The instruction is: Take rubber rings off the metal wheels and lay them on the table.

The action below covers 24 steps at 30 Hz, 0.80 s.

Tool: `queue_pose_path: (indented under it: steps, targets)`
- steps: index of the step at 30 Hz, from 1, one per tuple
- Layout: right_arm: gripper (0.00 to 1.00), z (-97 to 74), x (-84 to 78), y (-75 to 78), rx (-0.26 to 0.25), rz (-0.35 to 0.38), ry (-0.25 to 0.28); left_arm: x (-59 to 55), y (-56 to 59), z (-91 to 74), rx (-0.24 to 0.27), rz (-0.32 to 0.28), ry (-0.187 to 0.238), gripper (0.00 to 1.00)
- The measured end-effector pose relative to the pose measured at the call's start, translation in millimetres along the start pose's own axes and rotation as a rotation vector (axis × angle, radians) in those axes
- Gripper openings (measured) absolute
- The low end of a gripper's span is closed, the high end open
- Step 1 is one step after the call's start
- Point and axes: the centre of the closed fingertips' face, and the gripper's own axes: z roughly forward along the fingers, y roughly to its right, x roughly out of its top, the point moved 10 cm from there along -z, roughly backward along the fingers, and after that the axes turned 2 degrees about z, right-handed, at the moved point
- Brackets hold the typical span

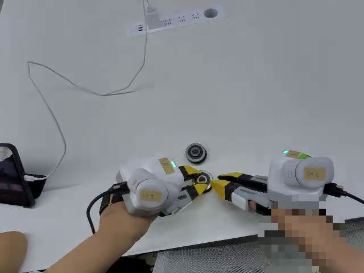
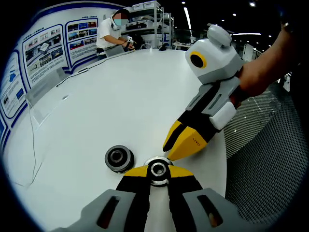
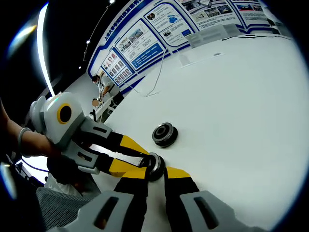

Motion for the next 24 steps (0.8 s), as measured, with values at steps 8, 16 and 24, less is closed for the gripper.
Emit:
queue_pose_path:
  steps: [8, 16, 24]
  targets:
    - [0.14, 2.4, -1.0, 2.7, 0.013, 0.065, 0.012, -0.6, 0.5, 0.1, 0.002, -0.004, 0.003, 0.13]
    - [0.13, 6.5, -2.7, 4.4, 0.031, 0.107, 0.009, -2.3, -0.2, 0.1, 0.002, -0.006, 0.004, 0.13]
    - [0.12, 9.6, -4.8, 6.2, 0.039, 0.132, 0.006, -3.2, -0.5, -0.3, 0.005, -0.013, 0.006, 0.13]
